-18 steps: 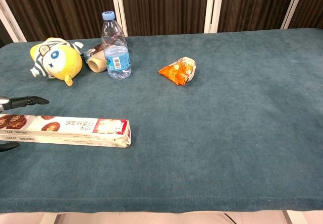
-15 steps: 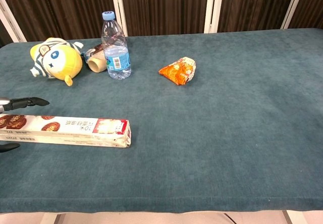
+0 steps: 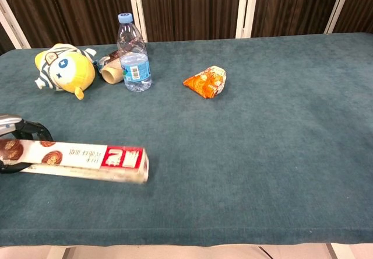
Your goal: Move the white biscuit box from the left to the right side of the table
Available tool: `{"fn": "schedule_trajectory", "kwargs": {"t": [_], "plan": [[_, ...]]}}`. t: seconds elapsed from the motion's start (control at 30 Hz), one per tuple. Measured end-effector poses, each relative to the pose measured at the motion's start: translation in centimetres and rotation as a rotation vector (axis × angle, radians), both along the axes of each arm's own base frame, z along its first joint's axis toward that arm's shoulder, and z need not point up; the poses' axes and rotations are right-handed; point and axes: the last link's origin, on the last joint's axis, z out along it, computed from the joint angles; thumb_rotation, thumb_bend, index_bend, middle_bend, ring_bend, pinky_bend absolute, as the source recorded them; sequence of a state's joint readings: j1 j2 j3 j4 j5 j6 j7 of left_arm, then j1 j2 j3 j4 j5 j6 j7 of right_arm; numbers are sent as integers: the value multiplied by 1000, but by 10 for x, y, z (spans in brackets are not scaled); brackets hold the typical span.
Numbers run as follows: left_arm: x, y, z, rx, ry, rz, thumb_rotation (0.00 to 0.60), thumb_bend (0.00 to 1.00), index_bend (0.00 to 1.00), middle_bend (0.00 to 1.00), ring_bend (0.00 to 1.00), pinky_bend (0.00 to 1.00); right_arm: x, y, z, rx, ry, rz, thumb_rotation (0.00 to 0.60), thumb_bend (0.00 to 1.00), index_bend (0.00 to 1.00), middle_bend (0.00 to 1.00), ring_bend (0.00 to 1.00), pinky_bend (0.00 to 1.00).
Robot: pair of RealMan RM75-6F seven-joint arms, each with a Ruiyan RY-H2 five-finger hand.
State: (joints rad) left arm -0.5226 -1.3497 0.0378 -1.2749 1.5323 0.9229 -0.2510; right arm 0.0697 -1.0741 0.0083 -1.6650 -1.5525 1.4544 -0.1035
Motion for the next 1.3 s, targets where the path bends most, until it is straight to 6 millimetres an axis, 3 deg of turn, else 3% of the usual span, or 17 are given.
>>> {"fn": "schedule_trajectory", "kwargs": {"t": [0.27,0.47,0.6,0.77,0.9,1.0,1.3], "plan": [[33,7,-4,6,-91,-88,600,423,566,589,525,569,20,-16,-11,70,-14,87,600,243,0,0,0,0],[69,15,-6,-30,-182,-77,600,413,552,589,536,595,64,-57,-23,169,-48,192,600,243,0,0,0,0],[88,20,-8,-62,-232,-34,600,406,545,591,543,607,103,-89,-40,265,-81,238,600,243,0,1,0,0],[110,23,-8,-50,-251,-51,600,405,532,590,543,615,147,-115,-63,411,-147,251,600,243,0,10,0,0],[121,24,-8,-30,-254,-70,600,405,528,591,543,615,180,-130,-79,517,-175,260,600,243,0,13,0,0],[125,23,-8,-7,-254,-92,600,405,527,590,542,614,195,-136,-90,543,-188,264,600,243,0,19,0,0],[124,20,-10,37,-245,-108,600,405,526,590,541,614,214,-146,-121,622,-244,234,600,243,0,90,0,0]]}}
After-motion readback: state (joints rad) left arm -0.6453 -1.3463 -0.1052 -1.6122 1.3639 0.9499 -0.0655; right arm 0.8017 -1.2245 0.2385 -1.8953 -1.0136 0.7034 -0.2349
